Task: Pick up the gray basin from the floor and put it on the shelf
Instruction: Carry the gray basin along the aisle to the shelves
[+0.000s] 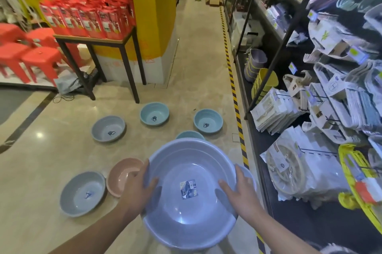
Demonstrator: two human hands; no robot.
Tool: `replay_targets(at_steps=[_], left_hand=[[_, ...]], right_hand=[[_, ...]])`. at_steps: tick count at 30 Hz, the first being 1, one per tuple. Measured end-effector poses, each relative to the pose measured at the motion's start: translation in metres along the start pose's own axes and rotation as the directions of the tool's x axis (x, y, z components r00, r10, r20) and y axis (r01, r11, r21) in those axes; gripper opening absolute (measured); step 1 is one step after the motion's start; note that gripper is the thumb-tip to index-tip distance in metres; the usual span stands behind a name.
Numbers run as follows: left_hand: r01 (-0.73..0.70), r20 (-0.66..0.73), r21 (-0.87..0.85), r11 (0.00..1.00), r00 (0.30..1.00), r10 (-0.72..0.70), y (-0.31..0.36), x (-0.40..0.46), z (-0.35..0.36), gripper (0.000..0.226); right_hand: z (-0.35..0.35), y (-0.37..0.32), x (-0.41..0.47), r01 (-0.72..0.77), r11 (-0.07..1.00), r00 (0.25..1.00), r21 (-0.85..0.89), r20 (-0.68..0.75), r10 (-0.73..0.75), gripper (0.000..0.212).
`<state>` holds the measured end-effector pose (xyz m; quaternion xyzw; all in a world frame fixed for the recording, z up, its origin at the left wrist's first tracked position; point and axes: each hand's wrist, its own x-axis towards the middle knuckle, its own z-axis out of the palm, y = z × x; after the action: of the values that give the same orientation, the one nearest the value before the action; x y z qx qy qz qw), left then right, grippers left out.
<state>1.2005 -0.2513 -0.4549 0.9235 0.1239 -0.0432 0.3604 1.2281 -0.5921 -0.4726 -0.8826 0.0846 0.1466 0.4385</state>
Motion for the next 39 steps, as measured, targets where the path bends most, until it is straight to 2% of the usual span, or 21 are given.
replay_targets(at_steps=[7,10,19,24,32,39], left_hand=[[0.121,0.055,-0.055,0.991,0.992,-0.118,-0.013,0.083,0.038,0.083],[0.207,0.113,-0.096,0.974,0.974,-0.196,-0.028,0.125,0.06,0.079],[0.201,0.157,-0.096,0.975,0.97,-0.184,-0.12,0.238,0.158,0.083],[0.148,0.118,-0.108,0.983,0.984,-0.135,-0.192,0.29,0.243,0.072],[0.179,0.137,0.003,0.984,0.974,-0.178,-0.331,0.348,0.407,0.074],[0.163,0.156,0.042,0.986,0.974,-0.167,-0.418,0.375,0.503,0.075]], right_hand=[[0.008,0.012,0.103,-0.076,0.996,0.995,-0.042,0.053,0.079,0.093],[0.02,0.019,0.143,-0.114,0.992,0.991,-0.055,0.062,0.118,0.09],[0.102,0.083,0.257,-0.18,0.979,0.979,-0.095,0.084,0.188,0.084],[0.173,0.158,0.323,-0.222,0.969,0.969,-0.112,0.08,0.232,0.086],[0.283,0.318,0.408,-0.185,0.975,0.972,-0.127,0.12,0.2,0.085],[0.358,0.427,0.465,-0.12,0.965,0.985,-0.234,0.09,0.145,0.086]])
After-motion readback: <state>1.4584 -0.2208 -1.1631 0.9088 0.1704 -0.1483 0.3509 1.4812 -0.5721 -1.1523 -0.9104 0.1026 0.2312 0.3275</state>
